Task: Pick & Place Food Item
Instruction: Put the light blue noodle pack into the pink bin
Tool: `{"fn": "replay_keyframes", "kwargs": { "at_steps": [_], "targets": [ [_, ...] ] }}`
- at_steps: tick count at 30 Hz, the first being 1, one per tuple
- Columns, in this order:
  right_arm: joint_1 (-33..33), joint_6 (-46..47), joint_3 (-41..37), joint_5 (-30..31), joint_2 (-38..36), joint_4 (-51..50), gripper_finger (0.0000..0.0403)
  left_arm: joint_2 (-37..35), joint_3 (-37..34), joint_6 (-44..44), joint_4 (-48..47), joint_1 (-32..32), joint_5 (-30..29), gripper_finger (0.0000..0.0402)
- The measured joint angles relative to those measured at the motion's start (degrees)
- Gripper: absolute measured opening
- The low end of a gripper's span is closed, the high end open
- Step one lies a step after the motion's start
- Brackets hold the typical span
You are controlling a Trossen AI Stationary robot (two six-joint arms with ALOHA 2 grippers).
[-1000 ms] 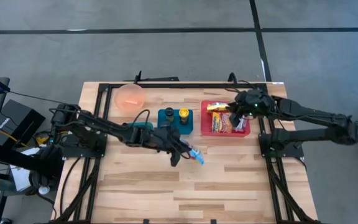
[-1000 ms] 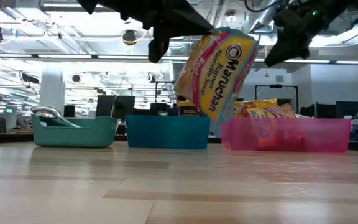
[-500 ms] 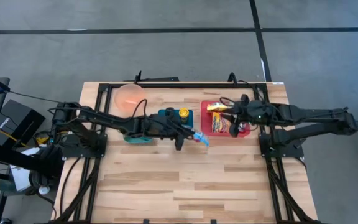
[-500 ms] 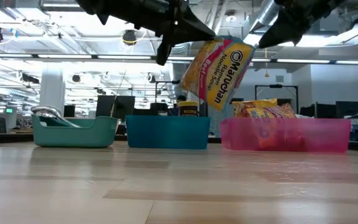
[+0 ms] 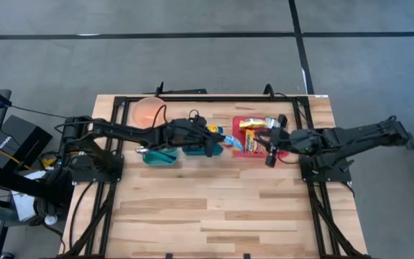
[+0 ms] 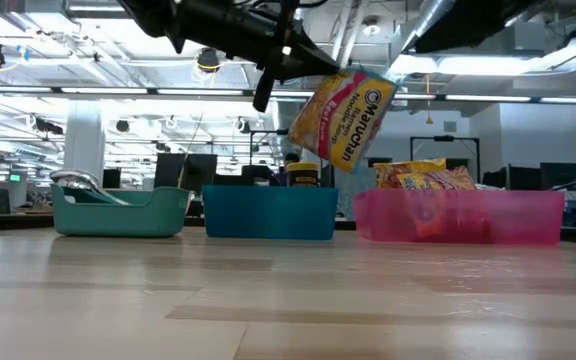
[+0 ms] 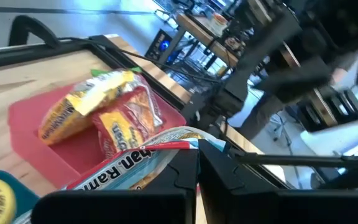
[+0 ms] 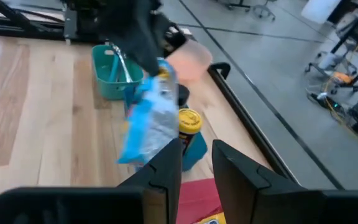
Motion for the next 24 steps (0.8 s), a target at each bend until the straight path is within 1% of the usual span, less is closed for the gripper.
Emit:
{"fn": "replay_keyframes", "kwargs": {
  "at_steps": [6, 10, 16, 18, 24],
  "targets": [
    [2.95, -1.69, -3.12, 3.52, -0.01, 4.46, 0.0083, 0.0, 0.0, -2.99, 0.23, 2.2, 0.03, 0.0],
    [3.8, -0.99, -4.35, 3.7, 0.09, 6.19, 0.0083, 0.0, 0.0, -4.13, 0.31, 2.96, 0.03, 0.0],
    [3.74, 0.49, -4.39, 3.46, 4.07, 7.82, 0.0083, 0.0, 0.0, -4.47, 1.39, 3.1, 0.15, 0.0],
    [3.63, 0.45, -4.45, 3.43, 6.13, 8.57, 0.0083, 0.0, 0.0, -4.48, 2.19, 3.1, 1.13, 0.0],
    [3.28, -2.94, -4.45, 3.43, 9.93, 13.93, 0.0083, 0.0, 0.0, -4.5, 2.1, 3.08, 1.6, 0.0]
  ]
}}
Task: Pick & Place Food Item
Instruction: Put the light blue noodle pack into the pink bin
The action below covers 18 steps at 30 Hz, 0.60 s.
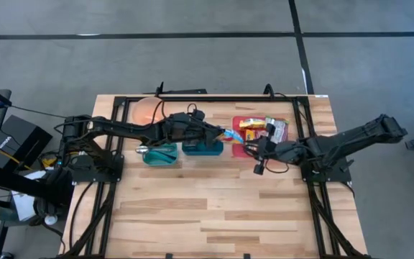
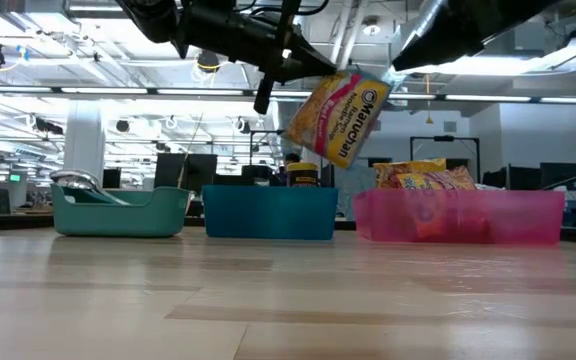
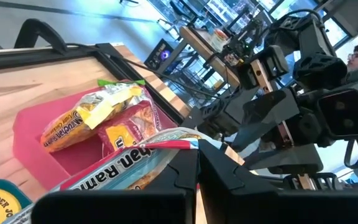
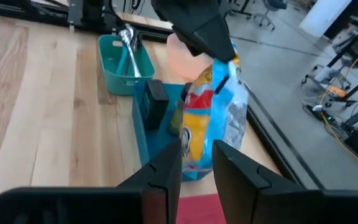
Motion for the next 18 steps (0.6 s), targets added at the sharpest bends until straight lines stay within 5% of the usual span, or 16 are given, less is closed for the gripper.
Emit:
{"fn": "replay_keyframes", "kwargs": {
  "at_steps": [5, 18],
  "targets": [
    [-1.76, -0.09, 0.03, 0.0, 0.16, 0.82, 0.0103, 0.0, 0.0, 0.0, -0.25, 0.0, 0.0, 0.0],
    [-3.68, 0.44, 0.09, -2.85, 4.49, 3.4, 0.0232, 0.0, 0.0, 0.0, -0.16, -0.06, 0.0, 0.0]
  ]
}}
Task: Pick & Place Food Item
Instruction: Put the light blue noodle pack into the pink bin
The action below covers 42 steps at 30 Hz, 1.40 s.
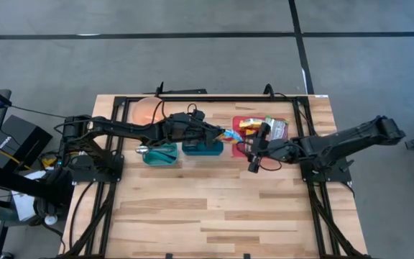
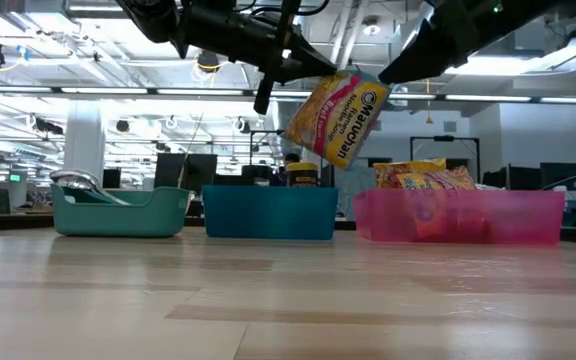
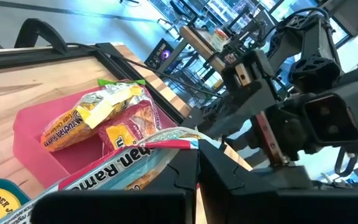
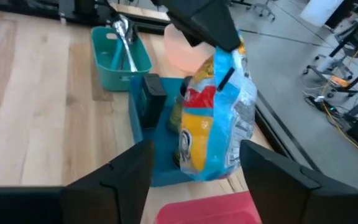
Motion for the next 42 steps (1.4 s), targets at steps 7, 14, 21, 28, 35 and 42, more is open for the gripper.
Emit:
{"fn": "replay_keyframes", "kwargs": {
  "at_steps": [7, 14, 21, 28, 35, 42],
  "targets": [
    [-1.42, -0.02, 0.0, 1.18, 2.11, -0.07, 0.0239, 0.0, 0.0, -1.08, 0.34, -0.04, 2.45, 0.0],
    [-1.5, -0.02, -0.02, 1.15, 2.44, -0.21, 0.0226, 0.0, 0.0, -1.1, -0.29, -0.07, 2.47, 0.0],
    [-1.5, -0.02, -0.02, 1.15, 2.44, -0.24, 0.0174, 0.0, 0.0, -1.09, -0.42, -0.07, 2.86, 0.0],
    [-1.5, -0.02, -0.02, 1.15, 2.44, -0.25, 0.0115, 0.0, 0.0, -1.09, -0.5, -0.07, 2.86, 0.0],
    [-1.5, -0.02, -0.02, 1.15, 2.44, -0.31, 0.0078, 0.0, 0.0, -0.98, -0.57, -0.07, 2.84, 0.0],
    [-1.5, -0.02, -0.02, 1.15, 2.44, -0.29, 0.0064, 0.0, 0.0, -0.87, -0.59, -0.07, 2.84, 0.0004]
  ]
}}
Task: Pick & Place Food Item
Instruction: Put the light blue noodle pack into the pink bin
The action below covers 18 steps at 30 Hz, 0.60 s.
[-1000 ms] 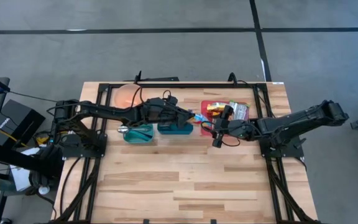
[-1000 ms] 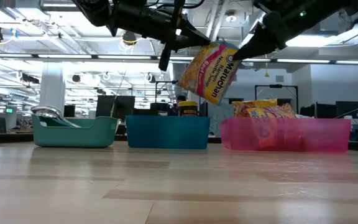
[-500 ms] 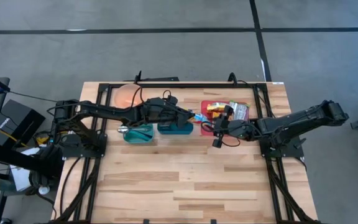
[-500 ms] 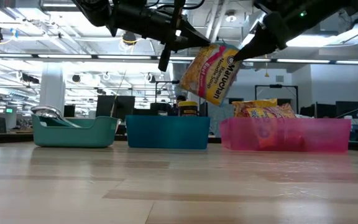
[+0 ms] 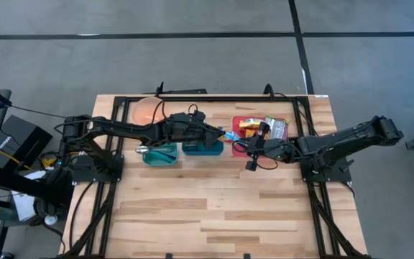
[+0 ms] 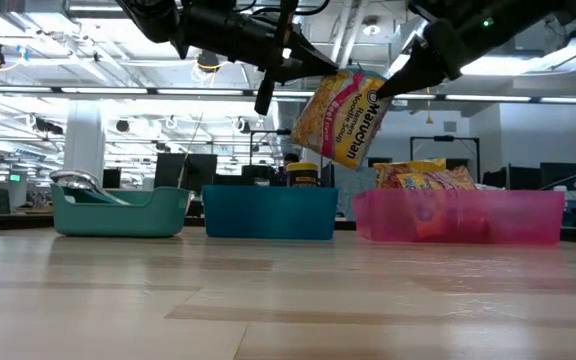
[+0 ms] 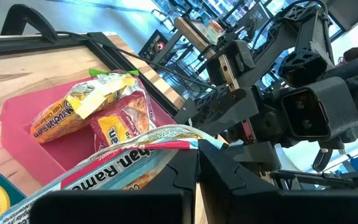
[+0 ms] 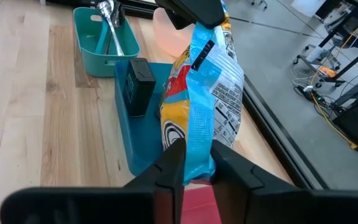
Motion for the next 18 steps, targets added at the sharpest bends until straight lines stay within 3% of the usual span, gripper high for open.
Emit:
{"fn": "replay_keyframes", "kwargs": {
  "at_steps": [18],
  "targets": [
    [0.0, 0.0, 0.0, 0.0, 0.0, 0.05, 0.0005, 0.0, 0.0, 0.04, 0.0, 0.0, -0.04, 0.0045]
  ]
}}
